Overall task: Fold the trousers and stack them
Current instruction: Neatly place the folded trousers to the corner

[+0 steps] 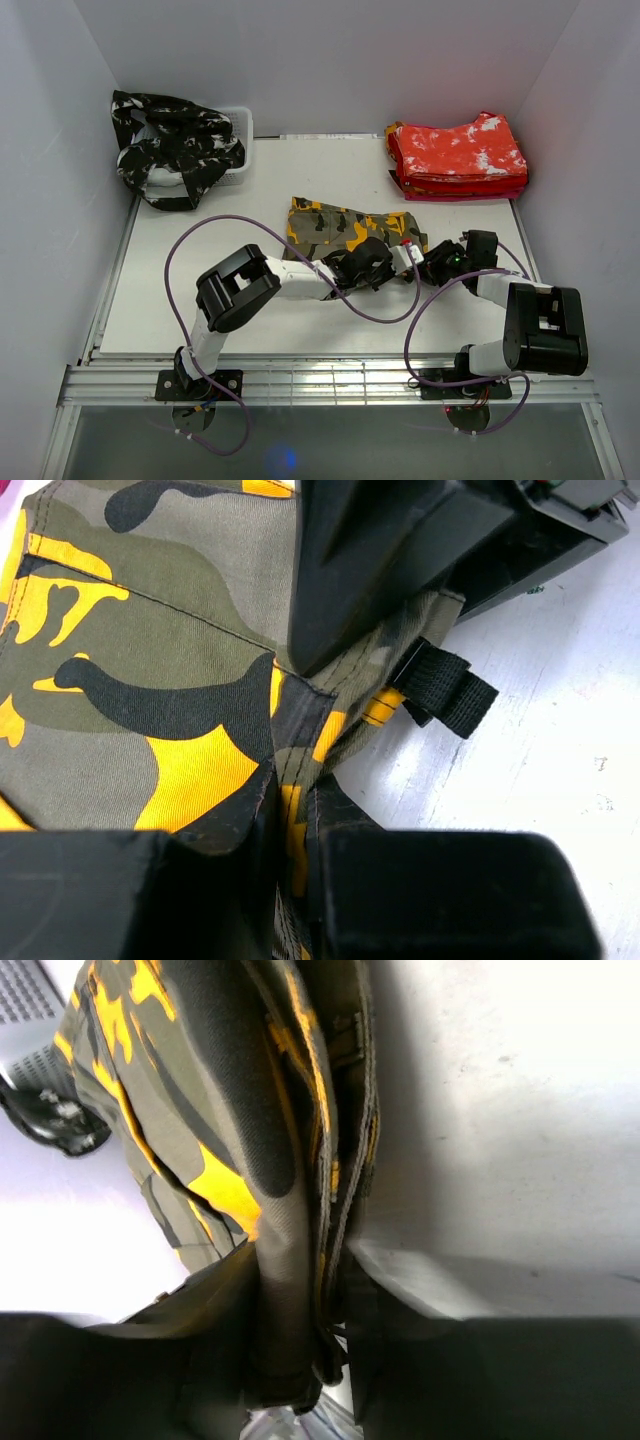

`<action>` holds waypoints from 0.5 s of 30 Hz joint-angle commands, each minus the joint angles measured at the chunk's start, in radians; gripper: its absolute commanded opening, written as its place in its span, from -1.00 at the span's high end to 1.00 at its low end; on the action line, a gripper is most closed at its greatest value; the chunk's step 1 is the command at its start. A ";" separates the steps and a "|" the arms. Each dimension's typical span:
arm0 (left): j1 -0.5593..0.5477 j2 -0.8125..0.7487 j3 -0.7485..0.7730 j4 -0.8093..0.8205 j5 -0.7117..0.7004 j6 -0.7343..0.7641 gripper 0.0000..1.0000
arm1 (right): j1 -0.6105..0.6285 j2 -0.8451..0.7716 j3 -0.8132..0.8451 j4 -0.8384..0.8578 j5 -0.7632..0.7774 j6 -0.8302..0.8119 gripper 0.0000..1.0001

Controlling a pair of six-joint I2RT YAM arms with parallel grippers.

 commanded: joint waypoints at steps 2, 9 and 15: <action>0.004 -0.050 -0.004 -0.015 0.069 -0.030 1.00 | 0.001 0.003 0.011 0.037 0.046 -0.026 0.81; 0.037 -0.169 -0.003 -0.113 0.156 -0.111 0.26 | 0.003 -0.007 0.038 -0.002 0.053 -0.080 0.84; 0.128 -0.446 -0.088 -0.351 0.346 -0.246 -0.46 | 0.003 -0.020 0.069 -0.039 0.036 -0.124 0.84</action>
